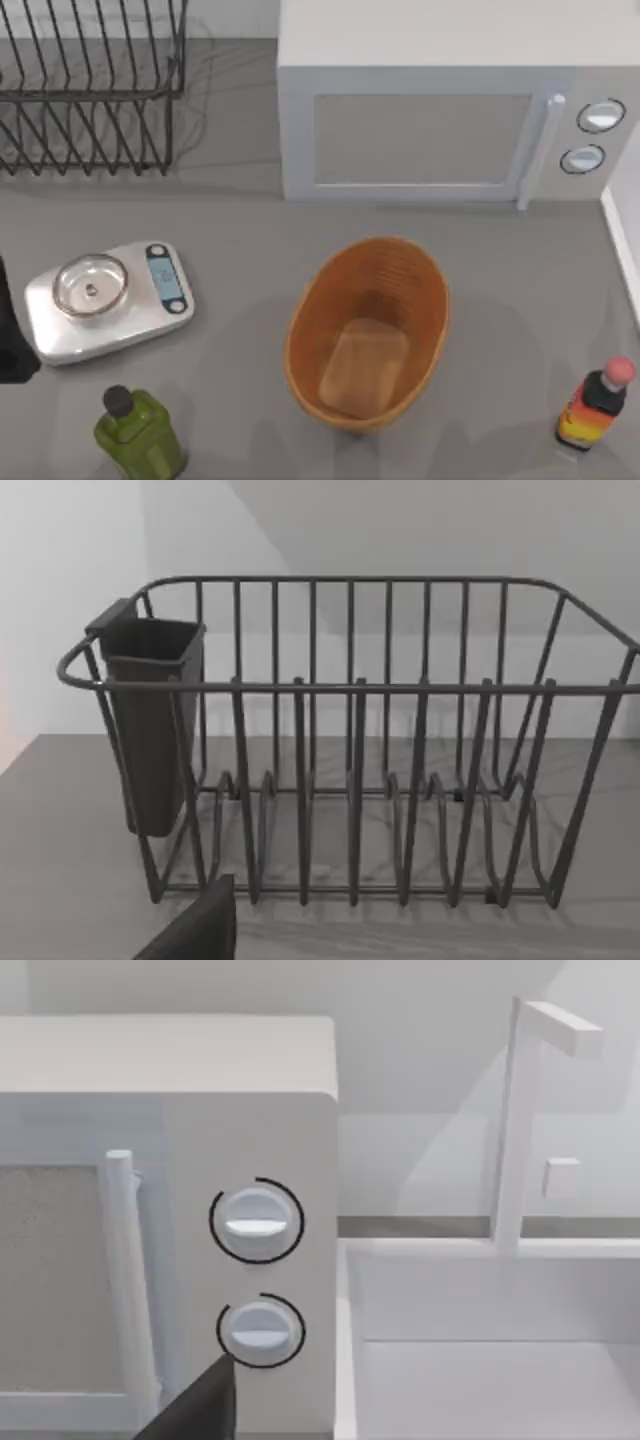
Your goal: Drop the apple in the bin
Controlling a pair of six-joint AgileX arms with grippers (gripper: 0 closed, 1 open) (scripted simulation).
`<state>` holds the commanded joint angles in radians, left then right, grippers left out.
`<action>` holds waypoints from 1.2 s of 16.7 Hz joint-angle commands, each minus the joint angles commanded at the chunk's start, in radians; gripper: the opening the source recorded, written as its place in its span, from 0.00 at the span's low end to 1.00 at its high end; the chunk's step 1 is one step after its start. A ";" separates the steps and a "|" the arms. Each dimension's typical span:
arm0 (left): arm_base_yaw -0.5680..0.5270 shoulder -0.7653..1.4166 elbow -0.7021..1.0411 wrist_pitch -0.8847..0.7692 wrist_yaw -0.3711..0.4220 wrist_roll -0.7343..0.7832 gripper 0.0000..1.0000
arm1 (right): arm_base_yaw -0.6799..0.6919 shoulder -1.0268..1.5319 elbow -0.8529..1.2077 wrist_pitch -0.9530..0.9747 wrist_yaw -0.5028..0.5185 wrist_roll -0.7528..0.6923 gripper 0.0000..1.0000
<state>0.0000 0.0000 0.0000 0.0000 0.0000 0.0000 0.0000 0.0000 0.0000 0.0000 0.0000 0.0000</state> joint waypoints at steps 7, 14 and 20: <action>0.012 0.161 0.158 -0.073 0.010 0.122 1.00 | 0.000 0.000 0.000 0.000 0.000 0.000 1.00; 0.103 0.798 0.579 -0.345 0.066 0.409 1.00 | 0.000 0.000 0.000 0.000 0.000 0.000 1.00; 0.266 1.380 0.841 -0.620 0.149 0.569 1.00 | 0.000 0.000 0.000 0.000 0.000 0.000 1.00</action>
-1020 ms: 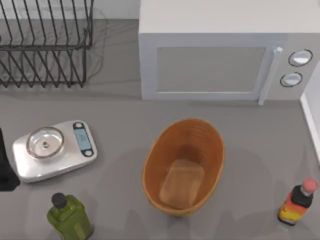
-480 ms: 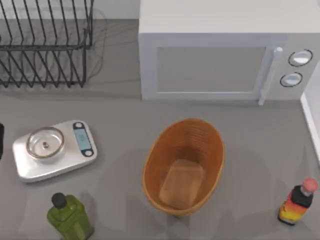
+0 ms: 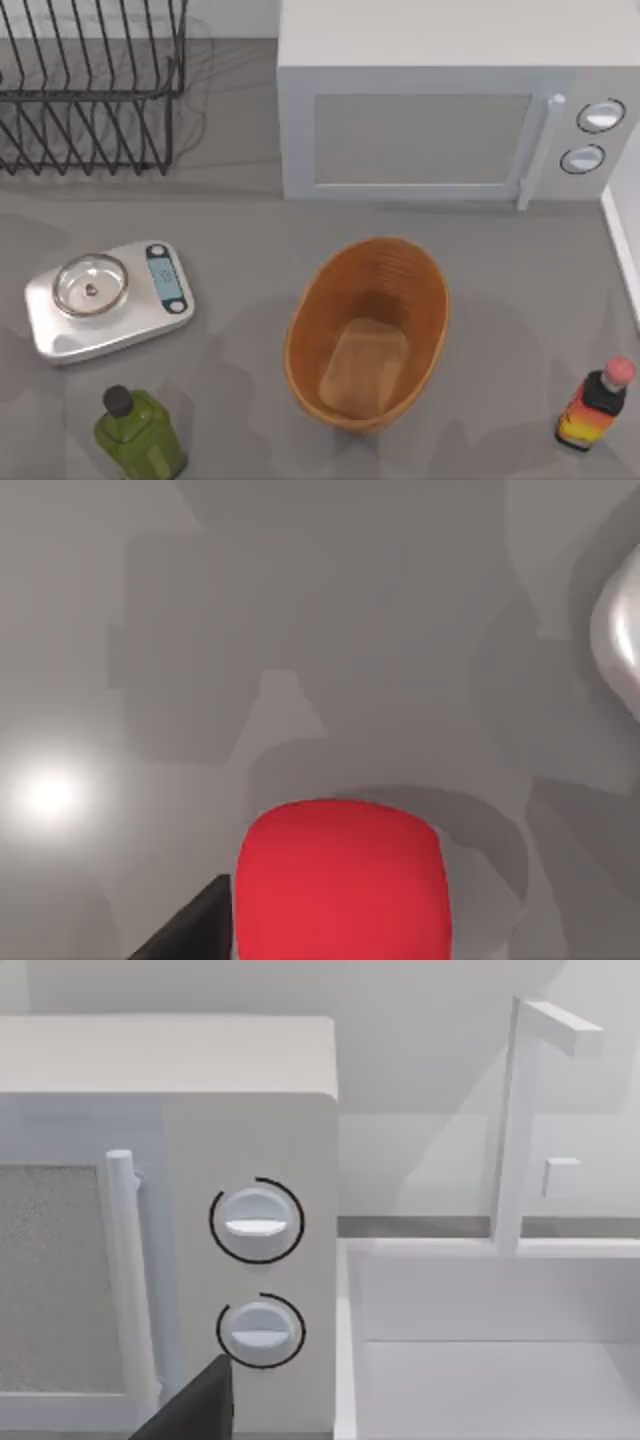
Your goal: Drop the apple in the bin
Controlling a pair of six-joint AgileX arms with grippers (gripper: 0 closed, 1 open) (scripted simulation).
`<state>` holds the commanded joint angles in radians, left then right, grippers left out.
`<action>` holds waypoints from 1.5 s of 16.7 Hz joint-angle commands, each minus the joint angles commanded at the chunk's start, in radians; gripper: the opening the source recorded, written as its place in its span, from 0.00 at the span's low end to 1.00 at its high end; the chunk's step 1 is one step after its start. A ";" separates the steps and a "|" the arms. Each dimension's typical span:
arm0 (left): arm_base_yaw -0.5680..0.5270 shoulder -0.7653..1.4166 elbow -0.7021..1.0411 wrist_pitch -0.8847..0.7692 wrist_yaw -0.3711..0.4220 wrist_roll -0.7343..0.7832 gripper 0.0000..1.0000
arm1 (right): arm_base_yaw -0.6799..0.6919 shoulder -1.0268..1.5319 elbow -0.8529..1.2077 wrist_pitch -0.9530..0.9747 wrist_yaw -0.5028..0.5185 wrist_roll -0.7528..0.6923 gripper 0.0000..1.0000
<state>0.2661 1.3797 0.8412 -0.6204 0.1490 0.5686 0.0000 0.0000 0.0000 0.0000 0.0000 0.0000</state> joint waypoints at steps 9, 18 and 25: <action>0.170 0.243 0.148 -0.155 0.071 0.048 1.00 | 0.000 0.000 0.000 0.000 0.000 0.000 1.00; 0.111 0.316 0.180 -0.095 0.071 -0.006 1.00 | 0.000 0.000 0.000 0.000 0.000 0.000 1.00; 0.112 0.408 0.084 0.087 0.066 -0.002 1.00 | 0.000 0.000 0.000 0.000 0.000 0.000 1.00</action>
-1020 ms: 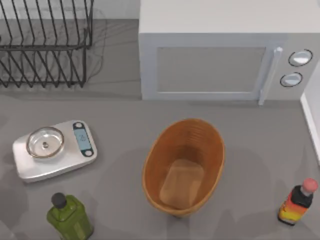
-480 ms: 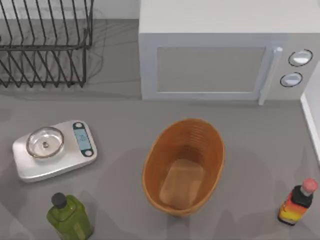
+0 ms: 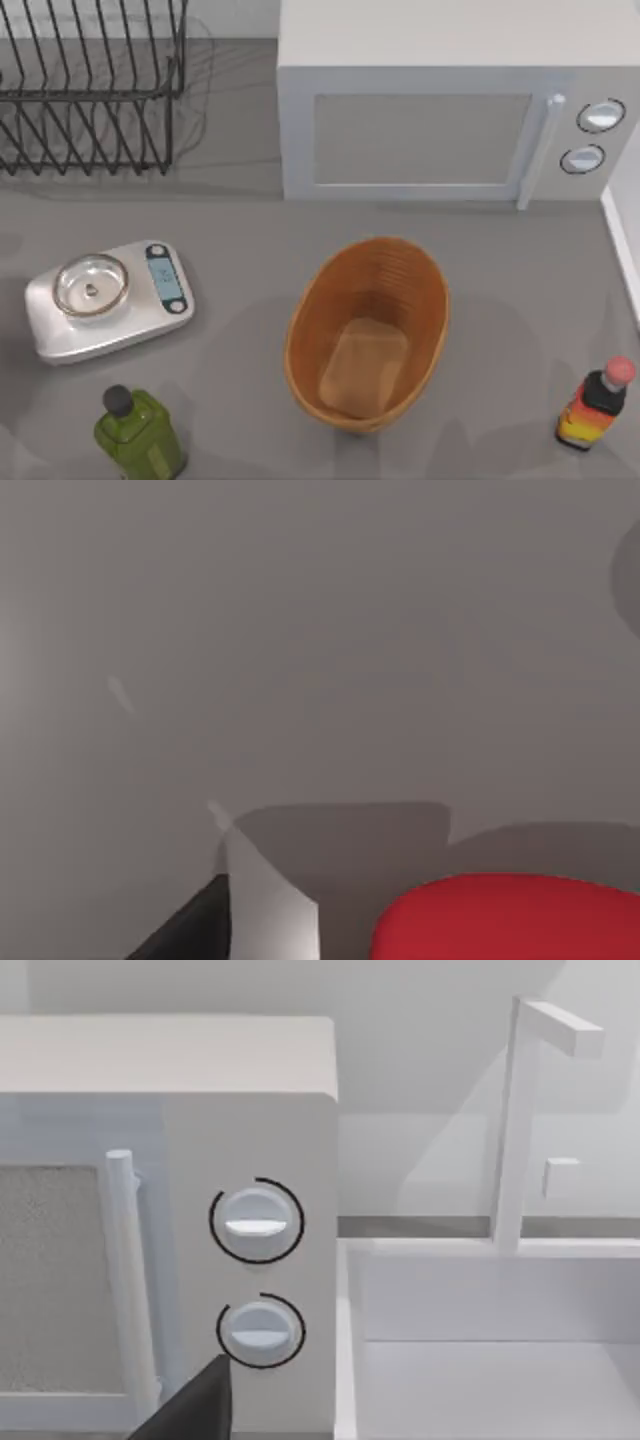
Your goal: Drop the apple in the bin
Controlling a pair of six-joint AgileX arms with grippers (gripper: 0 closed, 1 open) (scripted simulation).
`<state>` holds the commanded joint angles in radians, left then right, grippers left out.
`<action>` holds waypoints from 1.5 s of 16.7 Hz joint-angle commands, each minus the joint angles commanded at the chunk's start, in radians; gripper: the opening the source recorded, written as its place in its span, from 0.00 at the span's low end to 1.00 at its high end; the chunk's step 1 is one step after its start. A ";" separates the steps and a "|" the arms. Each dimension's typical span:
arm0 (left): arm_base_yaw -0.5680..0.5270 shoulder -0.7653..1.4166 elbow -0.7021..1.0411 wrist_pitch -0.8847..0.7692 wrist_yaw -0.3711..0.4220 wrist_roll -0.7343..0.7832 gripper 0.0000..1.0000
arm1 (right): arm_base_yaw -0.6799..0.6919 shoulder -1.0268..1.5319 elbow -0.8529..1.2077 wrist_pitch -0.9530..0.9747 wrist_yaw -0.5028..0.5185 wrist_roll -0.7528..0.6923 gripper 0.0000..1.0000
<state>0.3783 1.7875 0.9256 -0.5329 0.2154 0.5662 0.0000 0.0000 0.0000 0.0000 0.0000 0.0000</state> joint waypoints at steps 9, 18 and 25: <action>0.007 0.014 -0.038 0.048 -0.002 0.002 0.85 | 0.000 0.000 0.000 0.000 0.000 0.000 1.00; 0.007 0.014 -0.038 0.048 -0.002 0.002 0.17 | 0.000 0.000 0.000 0.000 0.000 0.000 1.00; 0.007 0.014 -0.038 0.048 -0.002 0.002 0.00 | 0.000 0.000 0.000 0.000 0.000 0.000 1.00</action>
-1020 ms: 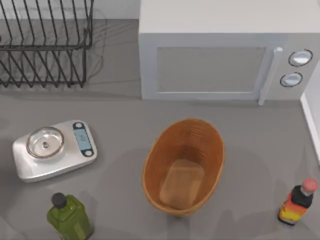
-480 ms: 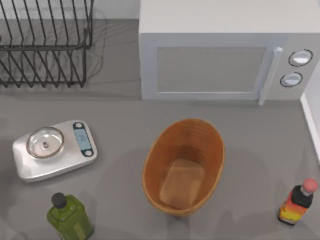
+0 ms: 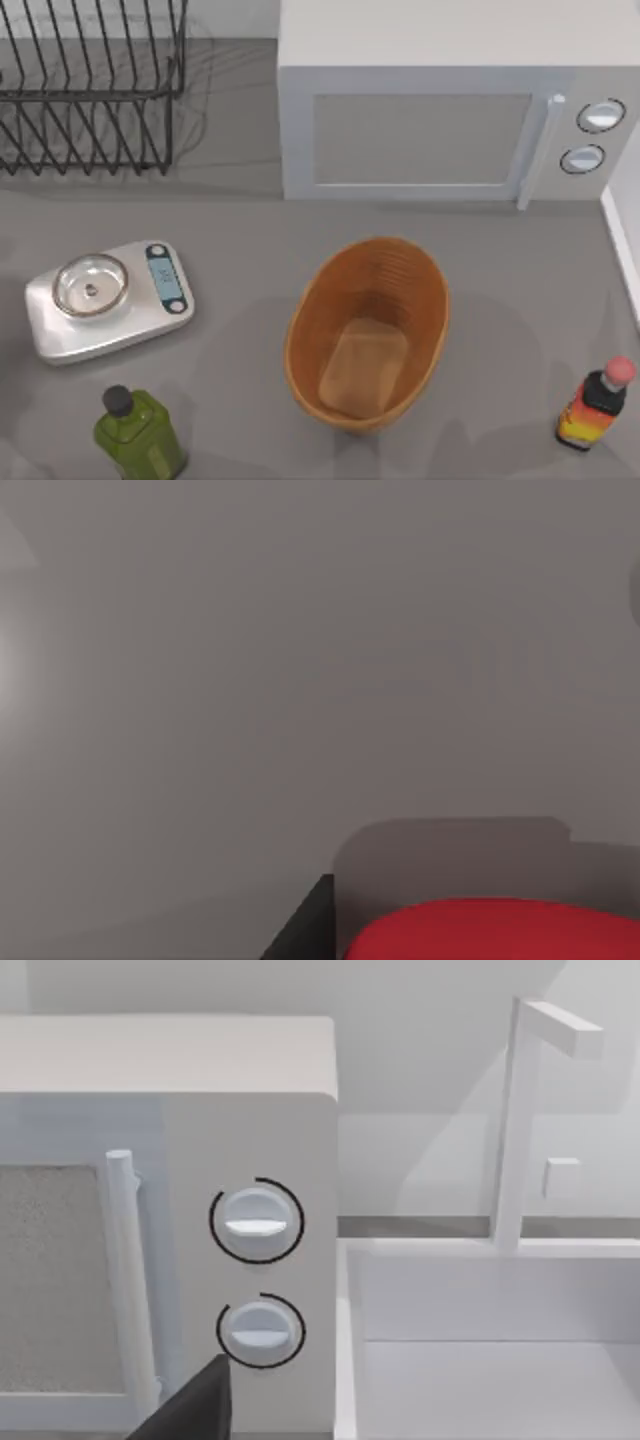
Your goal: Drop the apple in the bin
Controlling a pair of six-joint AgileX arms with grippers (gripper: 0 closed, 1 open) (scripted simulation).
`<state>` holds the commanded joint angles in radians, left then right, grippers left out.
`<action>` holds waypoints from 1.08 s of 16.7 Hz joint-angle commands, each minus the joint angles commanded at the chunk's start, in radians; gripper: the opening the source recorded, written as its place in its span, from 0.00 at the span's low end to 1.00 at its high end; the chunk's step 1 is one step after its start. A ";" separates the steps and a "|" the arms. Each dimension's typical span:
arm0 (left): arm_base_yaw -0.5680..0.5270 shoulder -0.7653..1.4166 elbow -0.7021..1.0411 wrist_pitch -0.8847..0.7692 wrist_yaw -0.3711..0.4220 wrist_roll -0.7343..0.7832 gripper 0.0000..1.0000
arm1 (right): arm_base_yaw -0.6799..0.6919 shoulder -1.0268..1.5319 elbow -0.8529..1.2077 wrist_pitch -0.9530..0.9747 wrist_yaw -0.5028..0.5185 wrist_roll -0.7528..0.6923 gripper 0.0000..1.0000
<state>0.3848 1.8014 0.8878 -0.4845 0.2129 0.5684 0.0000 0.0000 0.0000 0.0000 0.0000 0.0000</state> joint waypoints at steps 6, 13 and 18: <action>0.001 -0.024 0.028 -0.006 -0.014 0.009 0.00 | 0.000 0.000 0.000 0.000 0.000 0.000 1.00; 0.023 -0.081 0.206 -0.261 -0.029 -0.005 0.00 | 0.000 0.000 0.000 0.000 0.000 0.000 1.00; 0.021 -0.137 0.331 -0.496 -0.024 -0.009 0.00 | 0.000 0.000 0.000 0.000 0.000 0.000 1.00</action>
<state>0.4054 1.6649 1.2187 -0.9802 0.1885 0.5590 0.0000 0.0000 0.0000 0.0000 0.0000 0.0000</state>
